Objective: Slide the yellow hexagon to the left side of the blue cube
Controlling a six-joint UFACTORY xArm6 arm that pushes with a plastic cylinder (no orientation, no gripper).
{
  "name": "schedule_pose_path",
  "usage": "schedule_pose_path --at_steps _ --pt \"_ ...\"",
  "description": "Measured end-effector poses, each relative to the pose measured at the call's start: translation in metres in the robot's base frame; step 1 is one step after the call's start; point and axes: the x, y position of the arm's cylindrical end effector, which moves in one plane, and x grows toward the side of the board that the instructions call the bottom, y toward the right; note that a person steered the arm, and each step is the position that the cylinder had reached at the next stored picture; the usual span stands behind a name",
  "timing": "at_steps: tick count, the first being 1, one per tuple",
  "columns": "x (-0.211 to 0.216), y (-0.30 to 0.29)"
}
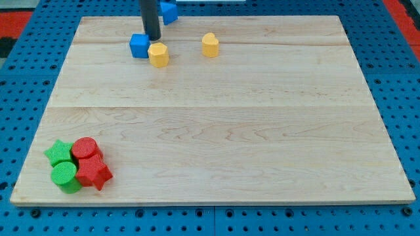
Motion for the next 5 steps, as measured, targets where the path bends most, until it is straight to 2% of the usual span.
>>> schedule_pose_path --at_steps 2,3,4,5 --pt "0.047 -0.049" --pt "0.05 -0.052" --pt "0.025 -0.023" --pt "0.02 0.022"
